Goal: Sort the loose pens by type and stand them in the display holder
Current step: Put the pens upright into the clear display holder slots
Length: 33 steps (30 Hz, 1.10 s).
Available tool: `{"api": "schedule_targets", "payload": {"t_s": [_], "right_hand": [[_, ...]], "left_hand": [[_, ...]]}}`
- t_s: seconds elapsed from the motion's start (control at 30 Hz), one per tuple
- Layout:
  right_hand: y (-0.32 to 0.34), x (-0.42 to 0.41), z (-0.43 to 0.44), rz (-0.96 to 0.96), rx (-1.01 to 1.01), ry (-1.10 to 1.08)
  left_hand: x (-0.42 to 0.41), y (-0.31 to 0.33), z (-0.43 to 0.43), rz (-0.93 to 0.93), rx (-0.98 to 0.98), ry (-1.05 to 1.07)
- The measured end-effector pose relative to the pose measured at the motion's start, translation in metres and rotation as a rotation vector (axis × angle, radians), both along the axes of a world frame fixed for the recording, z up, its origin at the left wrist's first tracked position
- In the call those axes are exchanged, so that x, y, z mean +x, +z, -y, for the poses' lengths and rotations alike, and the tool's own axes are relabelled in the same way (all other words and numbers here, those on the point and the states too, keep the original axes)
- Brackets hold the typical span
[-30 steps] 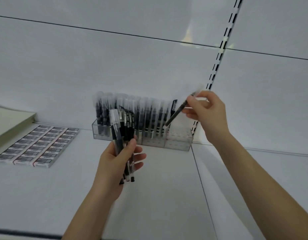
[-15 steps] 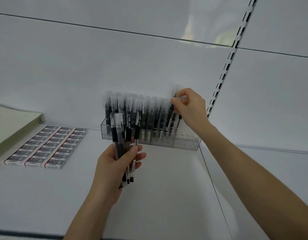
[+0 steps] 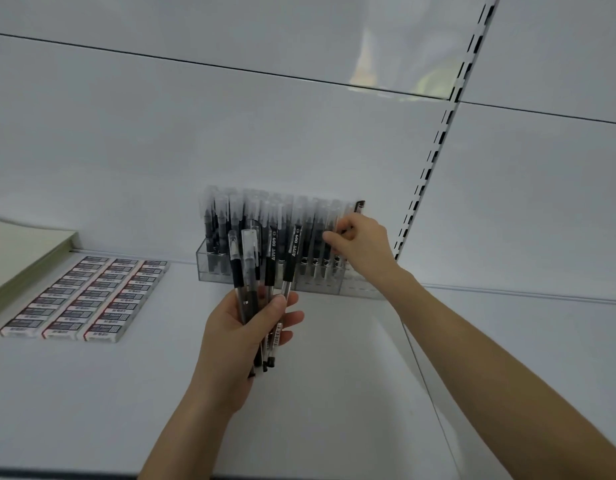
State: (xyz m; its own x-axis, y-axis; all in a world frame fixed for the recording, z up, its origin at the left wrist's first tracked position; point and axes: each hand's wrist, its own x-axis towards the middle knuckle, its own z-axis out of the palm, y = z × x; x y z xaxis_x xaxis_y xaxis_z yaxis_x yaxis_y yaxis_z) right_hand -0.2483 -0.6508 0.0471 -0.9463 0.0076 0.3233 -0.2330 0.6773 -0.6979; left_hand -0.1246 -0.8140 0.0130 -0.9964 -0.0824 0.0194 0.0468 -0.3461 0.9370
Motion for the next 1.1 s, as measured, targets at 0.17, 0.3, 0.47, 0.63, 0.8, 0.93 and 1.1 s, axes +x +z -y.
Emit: {"api": "schedule_targets", "payload": {"t_s": [0.17,0.3,0.47,0.63,0.8,0.93,1.1], "right_hand": [[0.013,0.043,-0.006,0.045,-0.370,0.120],[0.019,0.075,-0.004,0.166,-0.432,0.271],[0.022,0.076,-0.018,0.118,-0.502,0.212],[0.036,0.037,-0.059,-0.115,-0.613,-0.060],[0.032,0.005,-0.064,-0.222,-0.386,-0.132],[0.027,-0.009,-0.057,-0.219,-0.235,-0.092],[0.032,-0.016,-0.051,-0.221,-0.045,-0.069]], "left_hand": [[-0.002,0.002,-0.006,-0.020,0.000,-0.019],[-0.005,0.002,-0.020,-0.022,0.001,-0.055],[-0.009,0.000,-0.031,-0.007,-0.015,-0.045],[-0.011,-0.003,-0.021,0.055,-0.049,0.032],[-0.007,-0.001,-0.018,0.046,-0.062,0.041],[-0.005,0.002,-0.015,0.033,-0.042,0.044],[-0.005,0.001,-0.011,0.046,-0.007,0.047]]}}
